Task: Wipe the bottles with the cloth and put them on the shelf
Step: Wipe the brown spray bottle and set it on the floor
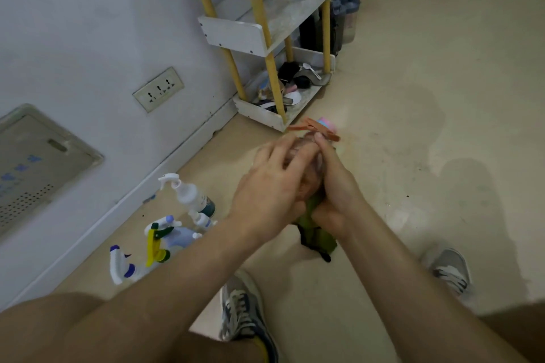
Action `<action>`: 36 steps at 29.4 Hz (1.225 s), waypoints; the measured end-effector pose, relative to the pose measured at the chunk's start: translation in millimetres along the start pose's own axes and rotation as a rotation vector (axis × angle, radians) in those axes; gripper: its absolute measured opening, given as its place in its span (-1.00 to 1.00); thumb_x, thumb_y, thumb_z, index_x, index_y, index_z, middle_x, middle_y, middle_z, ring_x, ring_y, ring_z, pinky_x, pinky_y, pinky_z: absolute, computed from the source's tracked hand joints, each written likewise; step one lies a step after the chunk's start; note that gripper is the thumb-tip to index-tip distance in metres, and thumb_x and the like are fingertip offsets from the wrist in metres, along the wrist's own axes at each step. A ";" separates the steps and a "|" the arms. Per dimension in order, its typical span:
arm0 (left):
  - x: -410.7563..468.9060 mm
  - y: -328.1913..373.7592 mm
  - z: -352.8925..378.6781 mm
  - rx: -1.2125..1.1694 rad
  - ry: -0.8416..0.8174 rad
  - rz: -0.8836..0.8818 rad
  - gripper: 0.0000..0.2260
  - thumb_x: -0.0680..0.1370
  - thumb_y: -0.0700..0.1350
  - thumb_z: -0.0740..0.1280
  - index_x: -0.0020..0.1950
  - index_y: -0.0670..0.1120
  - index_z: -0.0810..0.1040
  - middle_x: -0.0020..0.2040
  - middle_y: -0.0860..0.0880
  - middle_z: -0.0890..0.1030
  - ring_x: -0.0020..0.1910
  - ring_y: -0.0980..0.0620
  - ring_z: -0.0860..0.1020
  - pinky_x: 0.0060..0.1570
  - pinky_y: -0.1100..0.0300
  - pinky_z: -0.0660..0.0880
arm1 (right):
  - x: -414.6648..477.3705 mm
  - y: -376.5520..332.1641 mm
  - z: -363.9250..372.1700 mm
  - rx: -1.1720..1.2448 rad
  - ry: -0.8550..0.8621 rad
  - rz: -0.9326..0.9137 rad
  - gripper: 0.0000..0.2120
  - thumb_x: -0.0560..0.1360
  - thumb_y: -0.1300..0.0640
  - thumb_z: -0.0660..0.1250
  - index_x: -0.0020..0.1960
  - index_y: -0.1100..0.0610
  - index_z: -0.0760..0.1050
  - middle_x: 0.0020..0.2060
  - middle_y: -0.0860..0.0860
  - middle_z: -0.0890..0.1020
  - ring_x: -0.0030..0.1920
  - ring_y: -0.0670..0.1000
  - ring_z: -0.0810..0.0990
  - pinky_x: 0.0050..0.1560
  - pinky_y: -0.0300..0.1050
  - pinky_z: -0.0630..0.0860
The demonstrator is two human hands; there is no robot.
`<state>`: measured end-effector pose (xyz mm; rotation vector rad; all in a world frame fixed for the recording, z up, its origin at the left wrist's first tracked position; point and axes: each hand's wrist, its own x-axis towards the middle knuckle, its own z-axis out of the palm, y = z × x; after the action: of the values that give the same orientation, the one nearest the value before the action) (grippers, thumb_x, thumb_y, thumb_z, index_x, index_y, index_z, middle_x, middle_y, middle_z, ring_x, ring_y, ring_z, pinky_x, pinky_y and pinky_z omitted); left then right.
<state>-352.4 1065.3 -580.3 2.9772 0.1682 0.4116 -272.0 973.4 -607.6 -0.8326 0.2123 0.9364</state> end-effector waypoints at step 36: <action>-13.5 14.3 -8.3 -0.656 -0.265 -0.707 -0.50 0.29 0.27 0.47 0.10 0.07 0.45 -0.05 0.10 0.62 -0.09 0.10 0.60 -0.16 0.14 0.54 | -0.6 -21.3 2.1 -0.746 0.304 -0.445 -0.48 0.42 0.15 0.48 0.23 -0.17 0.31 0.27 -0.01 0.34 0.04 -0.10 0.50 -0.02 -0.31 0.49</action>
<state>-366.3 1050.4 -573.9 2.1136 0.8324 -0.0263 -256.0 967.8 -594.4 -1.6368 -0.0773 0.4476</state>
